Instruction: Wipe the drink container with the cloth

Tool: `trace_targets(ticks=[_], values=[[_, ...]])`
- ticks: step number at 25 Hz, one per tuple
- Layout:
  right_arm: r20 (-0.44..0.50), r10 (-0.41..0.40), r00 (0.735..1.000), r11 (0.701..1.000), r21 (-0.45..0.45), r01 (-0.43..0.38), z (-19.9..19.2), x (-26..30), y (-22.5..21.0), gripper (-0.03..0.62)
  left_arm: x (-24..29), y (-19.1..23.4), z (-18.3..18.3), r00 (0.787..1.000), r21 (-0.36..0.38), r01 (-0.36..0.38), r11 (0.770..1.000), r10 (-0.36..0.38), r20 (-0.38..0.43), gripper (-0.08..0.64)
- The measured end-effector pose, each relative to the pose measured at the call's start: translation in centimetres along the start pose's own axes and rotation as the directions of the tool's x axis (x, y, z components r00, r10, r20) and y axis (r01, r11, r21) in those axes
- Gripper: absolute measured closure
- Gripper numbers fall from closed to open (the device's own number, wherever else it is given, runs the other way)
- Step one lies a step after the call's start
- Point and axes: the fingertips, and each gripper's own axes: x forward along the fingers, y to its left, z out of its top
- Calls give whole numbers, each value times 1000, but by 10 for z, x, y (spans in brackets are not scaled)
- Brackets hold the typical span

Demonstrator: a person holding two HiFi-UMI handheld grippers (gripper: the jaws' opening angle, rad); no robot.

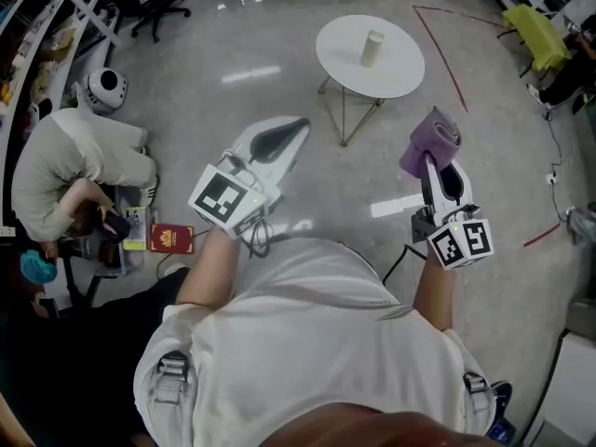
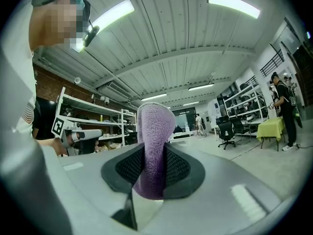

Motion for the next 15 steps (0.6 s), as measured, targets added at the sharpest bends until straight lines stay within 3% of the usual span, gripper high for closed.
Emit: trace_targets(ticks=[5,11,15], values=[[7,17,1000,1000,20,-17,-2,9,14,492,-17,8,0,1000,1,-16,1000,16,-18,558],[11,101,995,994,51,-102,-16,25,56,491,-49,23,-7,998,10,-38,999,39,-54,558],[0,97,995,992,75,-97,-32,34,78,491,-74,34,-22,997,4,-41,999,41,-69,558]])
